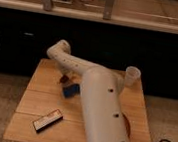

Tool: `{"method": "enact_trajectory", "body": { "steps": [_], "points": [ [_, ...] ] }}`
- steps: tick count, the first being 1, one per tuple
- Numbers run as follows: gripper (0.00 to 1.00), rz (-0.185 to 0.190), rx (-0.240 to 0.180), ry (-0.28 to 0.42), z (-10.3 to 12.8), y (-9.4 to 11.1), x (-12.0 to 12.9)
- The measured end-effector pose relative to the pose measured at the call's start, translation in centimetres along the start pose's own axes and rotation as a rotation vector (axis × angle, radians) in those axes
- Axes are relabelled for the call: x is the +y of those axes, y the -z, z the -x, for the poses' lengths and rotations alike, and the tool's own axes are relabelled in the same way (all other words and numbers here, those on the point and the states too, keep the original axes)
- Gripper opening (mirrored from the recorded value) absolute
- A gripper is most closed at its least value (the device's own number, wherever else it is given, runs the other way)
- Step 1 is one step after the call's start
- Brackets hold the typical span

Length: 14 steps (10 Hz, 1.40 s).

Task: Drag the pepper across the table

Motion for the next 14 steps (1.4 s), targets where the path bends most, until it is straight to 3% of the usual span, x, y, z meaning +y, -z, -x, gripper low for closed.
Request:
{"method": "enact_trajectory", "body": {
  "steps": [14],
  "points": [
    [0.0,-0.023,0.017,0.027,-0.8,0.4,1.4]
  ]
}}
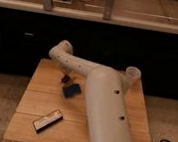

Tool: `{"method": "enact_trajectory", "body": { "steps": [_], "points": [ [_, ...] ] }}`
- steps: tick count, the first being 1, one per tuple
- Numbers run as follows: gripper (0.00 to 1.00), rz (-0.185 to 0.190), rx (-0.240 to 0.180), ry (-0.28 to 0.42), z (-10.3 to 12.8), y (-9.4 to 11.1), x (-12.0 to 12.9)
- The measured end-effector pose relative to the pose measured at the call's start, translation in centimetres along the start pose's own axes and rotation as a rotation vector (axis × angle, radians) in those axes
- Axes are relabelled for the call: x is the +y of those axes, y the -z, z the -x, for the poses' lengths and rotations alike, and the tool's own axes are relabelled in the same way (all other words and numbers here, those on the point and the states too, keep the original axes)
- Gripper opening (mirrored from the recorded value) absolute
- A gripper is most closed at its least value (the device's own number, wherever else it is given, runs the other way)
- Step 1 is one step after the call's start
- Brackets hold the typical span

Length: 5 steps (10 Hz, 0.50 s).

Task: Drag the pepper across the table

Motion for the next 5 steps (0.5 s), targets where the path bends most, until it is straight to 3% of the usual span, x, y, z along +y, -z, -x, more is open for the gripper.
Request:
{"method": "enact_trajectory", "body": {
  "steps": [5],
  "points": [
    [0.0,-0.009,0.004,0.008,-0.12,0.11,0.27]
  ]
}}
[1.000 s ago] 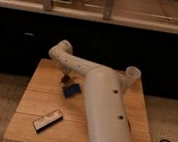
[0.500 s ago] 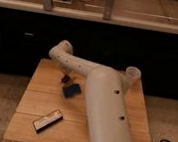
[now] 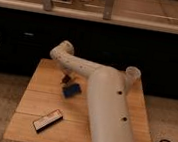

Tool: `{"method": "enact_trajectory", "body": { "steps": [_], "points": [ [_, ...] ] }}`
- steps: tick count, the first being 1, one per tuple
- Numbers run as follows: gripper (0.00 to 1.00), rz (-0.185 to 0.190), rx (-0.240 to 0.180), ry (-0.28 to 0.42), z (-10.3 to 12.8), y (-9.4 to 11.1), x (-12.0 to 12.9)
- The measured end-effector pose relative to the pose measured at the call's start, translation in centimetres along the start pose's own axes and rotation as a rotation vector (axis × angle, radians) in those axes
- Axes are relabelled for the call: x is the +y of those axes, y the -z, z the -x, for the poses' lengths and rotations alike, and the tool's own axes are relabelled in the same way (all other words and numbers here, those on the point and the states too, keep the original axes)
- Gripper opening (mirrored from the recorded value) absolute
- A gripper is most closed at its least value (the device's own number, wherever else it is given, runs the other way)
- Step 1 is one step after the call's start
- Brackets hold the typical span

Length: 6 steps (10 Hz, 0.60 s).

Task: Drag the pepper across the table

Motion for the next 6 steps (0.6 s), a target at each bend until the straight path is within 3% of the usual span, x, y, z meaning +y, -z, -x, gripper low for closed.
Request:
{"method": "enact_trajectory", "body": {
  "steps": [6],
  "points": [
    [0.0,-0.007,0.004,0.011,-0.1,0.0,0.6]
  ]
}}
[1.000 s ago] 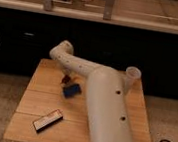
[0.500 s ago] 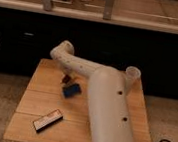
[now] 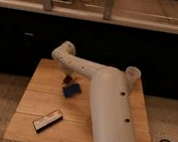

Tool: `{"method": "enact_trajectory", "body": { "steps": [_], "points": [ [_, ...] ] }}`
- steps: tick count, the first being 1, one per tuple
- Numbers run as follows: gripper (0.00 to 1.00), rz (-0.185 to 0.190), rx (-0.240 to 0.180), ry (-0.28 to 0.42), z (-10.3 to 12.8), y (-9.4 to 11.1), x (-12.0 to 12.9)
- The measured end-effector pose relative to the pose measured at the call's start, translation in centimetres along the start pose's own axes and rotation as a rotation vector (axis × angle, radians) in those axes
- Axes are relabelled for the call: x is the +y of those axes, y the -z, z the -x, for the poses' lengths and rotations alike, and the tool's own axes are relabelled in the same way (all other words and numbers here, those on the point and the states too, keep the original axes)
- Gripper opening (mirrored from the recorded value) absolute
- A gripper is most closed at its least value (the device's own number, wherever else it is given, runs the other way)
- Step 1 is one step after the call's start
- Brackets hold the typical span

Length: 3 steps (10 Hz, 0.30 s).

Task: Drag the pepper across the table

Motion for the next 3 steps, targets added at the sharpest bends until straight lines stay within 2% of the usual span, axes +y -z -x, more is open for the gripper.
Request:
{"method": "enact_trajectory", "body": {
  "steps": [3],
  "points": [
    [0.0,-0.003,0.003,0.002,-0.14,0.02,0.41]
  ]
}}
